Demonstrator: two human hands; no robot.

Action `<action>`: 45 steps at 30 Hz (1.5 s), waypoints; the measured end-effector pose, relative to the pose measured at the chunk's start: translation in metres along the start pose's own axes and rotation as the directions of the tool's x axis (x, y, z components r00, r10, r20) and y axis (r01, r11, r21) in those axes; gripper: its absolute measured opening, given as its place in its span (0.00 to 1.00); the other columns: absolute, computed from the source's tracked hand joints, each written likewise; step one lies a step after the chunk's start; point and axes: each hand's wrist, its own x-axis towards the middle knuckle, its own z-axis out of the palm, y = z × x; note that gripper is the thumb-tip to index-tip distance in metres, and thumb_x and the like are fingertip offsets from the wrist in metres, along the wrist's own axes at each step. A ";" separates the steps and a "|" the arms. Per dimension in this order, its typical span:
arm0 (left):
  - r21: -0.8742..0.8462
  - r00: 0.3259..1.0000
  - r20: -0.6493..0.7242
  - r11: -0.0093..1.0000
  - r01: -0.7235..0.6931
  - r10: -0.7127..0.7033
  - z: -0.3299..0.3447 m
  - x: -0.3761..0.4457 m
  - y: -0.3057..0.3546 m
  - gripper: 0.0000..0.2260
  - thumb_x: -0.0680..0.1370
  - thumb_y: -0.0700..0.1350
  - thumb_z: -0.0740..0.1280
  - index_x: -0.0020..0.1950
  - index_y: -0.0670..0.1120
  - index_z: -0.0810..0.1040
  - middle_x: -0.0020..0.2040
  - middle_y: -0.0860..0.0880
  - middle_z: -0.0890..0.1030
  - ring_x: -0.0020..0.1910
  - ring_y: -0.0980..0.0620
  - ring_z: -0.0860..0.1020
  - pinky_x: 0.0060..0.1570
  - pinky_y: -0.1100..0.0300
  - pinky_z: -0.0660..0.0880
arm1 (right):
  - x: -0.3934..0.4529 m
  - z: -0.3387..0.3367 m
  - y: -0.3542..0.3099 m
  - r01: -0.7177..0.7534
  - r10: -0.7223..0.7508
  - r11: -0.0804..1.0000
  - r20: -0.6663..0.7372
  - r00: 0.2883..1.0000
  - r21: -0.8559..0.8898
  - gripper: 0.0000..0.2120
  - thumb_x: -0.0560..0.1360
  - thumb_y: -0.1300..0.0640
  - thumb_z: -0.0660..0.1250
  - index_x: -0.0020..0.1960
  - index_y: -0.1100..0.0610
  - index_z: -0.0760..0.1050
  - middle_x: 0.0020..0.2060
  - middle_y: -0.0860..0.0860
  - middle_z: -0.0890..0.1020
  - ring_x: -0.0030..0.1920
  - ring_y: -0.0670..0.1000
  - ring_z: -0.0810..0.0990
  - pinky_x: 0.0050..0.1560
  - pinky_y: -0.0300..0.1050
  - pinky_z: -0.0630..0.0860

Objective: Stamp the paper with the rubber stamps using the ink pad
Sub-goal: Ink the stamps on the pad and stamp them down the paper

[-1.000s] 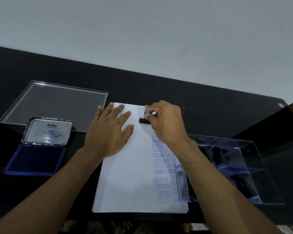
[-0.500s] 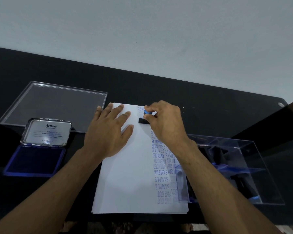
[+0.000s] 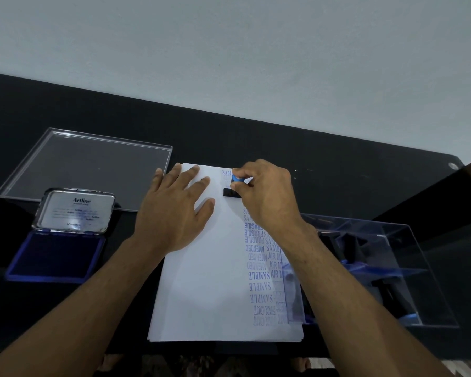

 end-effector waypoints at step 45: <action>-0.053 0.999 0.030 0.999 0.012 -0.010 -0.012 0.002 0.002 0.30 0.79 0.64 0.51 0.76 0.51 0.70 0.78 0.47 0.66 0.80 0.43 0.59 0.77 0.40 0.50 | -0.008 -0.023 0.017 -0.130 0.269 0.857 -0.218 0.938 0.499 0.07 0.72 0.60 0.74 0.46 0.50 0.82 0.39 0.45 0.84 0.40 0.45 0.85 0.45 0.47 0.84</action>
